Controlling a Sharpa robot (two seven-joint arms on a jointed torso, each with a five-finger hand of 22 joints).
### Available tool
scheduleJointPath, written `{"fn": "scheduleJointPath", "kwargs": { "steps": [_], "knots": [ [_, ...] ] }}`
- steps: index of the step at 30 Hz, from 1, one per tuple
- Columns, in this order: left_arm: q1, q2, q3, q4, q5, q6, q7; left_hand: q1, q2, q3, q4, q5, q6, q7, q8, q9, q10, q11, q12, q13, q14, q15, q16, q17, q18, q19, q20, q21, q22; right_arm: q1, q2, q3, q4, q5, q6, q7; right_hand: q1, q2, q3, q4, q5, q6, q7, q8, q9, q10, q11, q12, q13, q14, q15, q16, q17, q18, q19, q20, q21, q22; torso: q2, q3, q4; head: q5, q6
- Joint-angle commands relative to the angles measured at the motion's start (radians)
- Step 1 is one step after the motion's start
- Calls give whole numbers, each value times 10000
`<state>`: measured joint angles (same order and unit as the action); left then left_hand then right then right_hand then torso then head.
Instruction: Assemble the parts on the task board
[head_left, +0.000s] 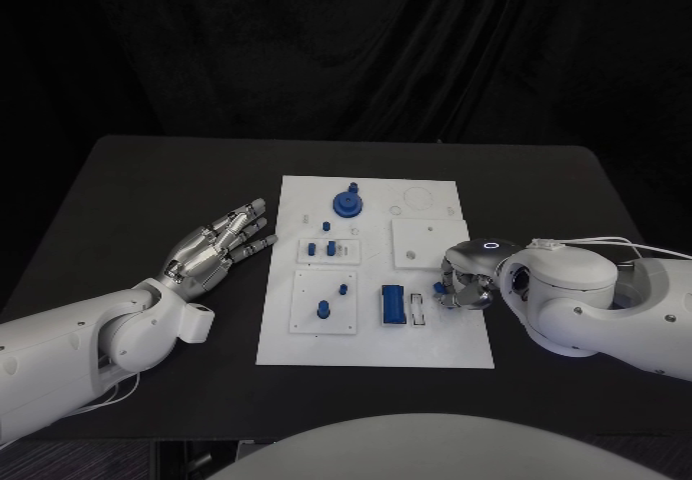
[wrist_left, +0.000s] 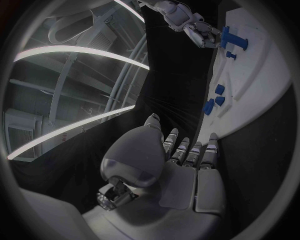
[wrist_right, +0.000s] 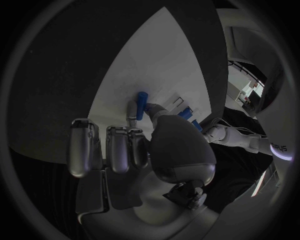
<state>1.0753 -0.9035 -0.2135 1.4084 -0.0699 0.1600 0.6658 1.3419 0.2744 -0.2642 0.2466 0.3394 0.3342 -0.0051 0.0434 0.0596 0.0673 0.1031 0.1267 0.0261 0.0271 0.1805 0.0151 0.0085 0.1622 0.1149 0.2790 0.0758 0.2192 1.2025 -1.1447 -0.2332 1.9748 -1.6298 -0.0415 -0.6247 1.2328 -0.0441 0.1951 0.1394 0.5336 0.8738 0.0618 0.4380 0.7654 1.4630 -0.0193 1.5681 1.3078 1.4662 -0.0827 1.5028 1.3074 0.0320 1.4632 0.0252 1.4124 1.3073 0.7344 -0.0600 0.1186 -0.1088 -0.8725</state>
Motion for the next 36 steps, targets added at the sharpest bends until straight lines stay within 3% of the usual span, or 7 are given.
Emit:
{"fn": "scheduleJointPath", "kwargs": {
  "steps": [1,7,17,25,36],
  "knots": [
    [-20,-4,6,29,27,107,60,102,5,12,-52,50,-11,79,-7,1,-10,70,46,6,22,64,34,14,90,44,39,33,-11,-223,-103,-157,-221,642,-16,-194,-48,-105,1634,-1486,171,153,-30,38,-758,1078,46,27,2630,731,35,19,901,52,459,61,150,2141,1,1,11,26,-1],
    [-20,-21,6,34,27,95,56,116,8,19,-69,65,-10,92,-6,1,11,82,75,12,28,66,38,16,89,51,40,38,-3,-246,-330,-154,-194,2979,-1116,416,-457,-225,2172,-1711,859,190,-39,162,-620,1078,28,27,2630,777,19,128,1121,-10,571,39,402,2228,5,-2,9,77,-1],
    [-21,-20,6,36,27,81,43,132,13,28,-89,84,-8,101,-5,2,29,93,100,17,27,66,37,15,88,58,41,44,2,-122,-644,-149,-124,6884,-2457,1576,-732,-195,2467,-1771,1092,95,30,31,-708,1078,81,27,2630,765,62,119,1079,-1,554,69,374,2215,8,11,1,98,-1],
    [-21,-6,6,25,27,87,33,143,12,33,-103,100,-7,105,-4,2,39,99,111,20,32,65,41,17,89,62,41,46,3,137,-753,-148,-1,8601,-2738,1880,-896,-188,2565,-1776,1178,63,62,-41,-771,1078,112,27,2630,760,87,113,1057,6,539,89,347,2204,4,9,3,92,-1],
    [-21,-1,6,30,27,84,20,155,11,38,-121,118,1,107,-2,3,61,112,141,25,38,64,44,19,89,70,40,52,9,211,-642,-149,-5,9088,-2561,1849,-1145,-154,2590,-1715,1086,95,52,-49,-804,1078,113,27,2630,763,96,125,1079,0,549,106,377,2213,-1,-2,8,96,-1]
  ]
}}
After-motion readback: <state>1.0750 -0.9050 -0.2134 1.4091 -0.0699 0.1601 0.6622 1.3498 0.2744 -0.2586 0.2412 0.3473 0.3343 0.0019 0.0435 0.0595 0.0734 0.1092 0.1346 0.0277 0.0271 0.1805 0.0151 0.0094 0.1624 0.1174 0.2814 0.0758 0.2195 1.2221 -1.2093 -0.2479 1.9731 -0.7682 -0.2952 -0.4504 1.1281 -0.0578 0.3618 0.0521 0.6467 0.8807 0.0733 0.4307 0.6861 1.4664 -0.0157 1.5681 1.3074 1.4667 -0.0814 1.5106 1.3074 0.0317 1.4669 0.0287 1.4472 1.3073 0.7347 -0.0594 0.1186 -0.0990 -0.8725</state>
